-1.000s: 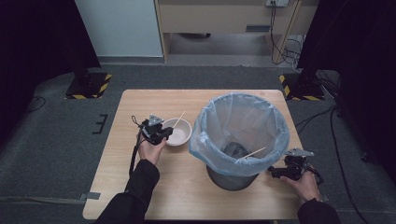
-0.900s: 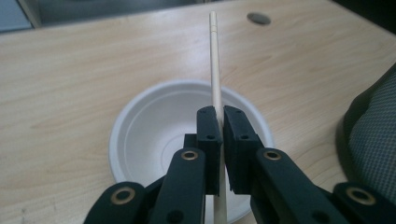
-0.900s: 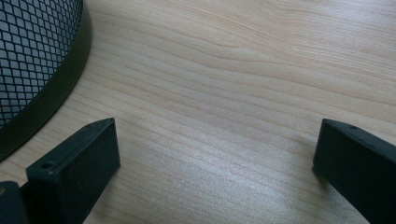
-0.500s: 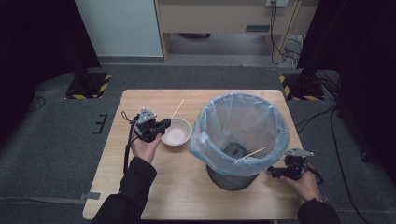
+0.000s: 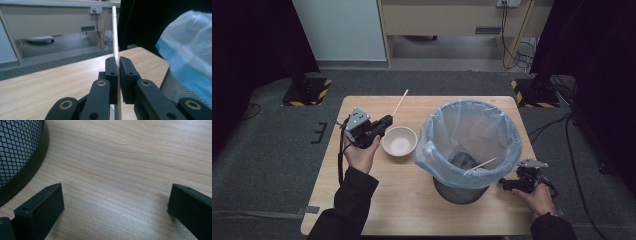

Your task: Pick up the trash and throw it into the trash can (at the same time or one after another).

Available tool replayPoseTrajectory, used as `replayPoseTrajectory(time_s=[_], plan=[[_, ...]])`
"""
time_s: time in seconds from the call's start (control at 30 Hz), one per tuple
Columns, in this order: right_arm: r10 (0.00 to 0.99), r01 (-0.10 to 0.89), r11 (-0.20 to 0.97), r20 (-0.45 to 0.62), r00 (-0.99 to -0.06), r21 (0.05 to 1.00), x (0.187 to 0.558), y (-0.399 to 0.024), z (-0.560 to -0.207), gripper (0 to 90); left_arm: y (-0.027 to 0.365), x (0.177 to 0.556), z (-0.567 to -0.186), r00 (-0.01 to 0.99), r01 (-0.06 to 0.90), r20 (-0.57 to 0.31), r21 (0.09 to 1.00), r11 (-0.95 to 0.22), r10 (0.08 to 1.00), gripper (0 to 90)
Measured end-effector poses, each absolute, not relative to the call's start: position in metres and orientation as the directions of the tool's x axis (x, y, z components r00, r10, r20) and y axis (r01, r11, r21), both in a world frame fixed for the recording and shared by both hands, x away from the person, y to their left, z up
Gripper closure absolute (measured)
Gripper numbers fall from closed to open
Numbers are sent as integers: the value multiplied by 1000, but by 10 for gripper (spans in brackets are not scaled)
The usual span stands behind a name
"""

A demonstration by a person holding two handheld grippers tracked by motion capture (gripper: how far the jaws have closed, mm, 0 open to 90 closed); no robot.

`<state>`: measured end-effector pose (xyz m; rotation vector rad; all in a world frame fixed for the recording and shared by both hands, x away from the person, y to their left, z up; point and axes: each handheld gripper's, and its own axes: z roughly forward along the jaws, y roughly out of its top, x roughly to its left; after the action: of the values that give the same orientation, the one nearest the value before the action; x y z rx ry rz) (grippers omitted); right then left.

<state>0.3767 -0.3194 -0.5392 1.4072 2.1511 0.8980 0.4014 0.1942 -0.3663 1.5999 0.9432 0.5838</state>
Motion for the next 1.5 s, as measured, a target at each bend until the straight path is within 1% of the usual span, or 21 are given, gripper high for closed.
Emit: replayPoseTrajectory(time_s=[0.53,1.1,1.5], plan=[[915,647,281,5,-403,709,377,-319,-539,7,187,378,-332,597,139,-92,990,10,797,853],[915,647,281,5,-403,709,377,-319,-539,7,178,359,-305,646,46,-70,998,53,760,853],[915,647,281,5,-403,709,377,-319,-539,7,151,353,-287,698,-4,-54,997,79,714,853]])
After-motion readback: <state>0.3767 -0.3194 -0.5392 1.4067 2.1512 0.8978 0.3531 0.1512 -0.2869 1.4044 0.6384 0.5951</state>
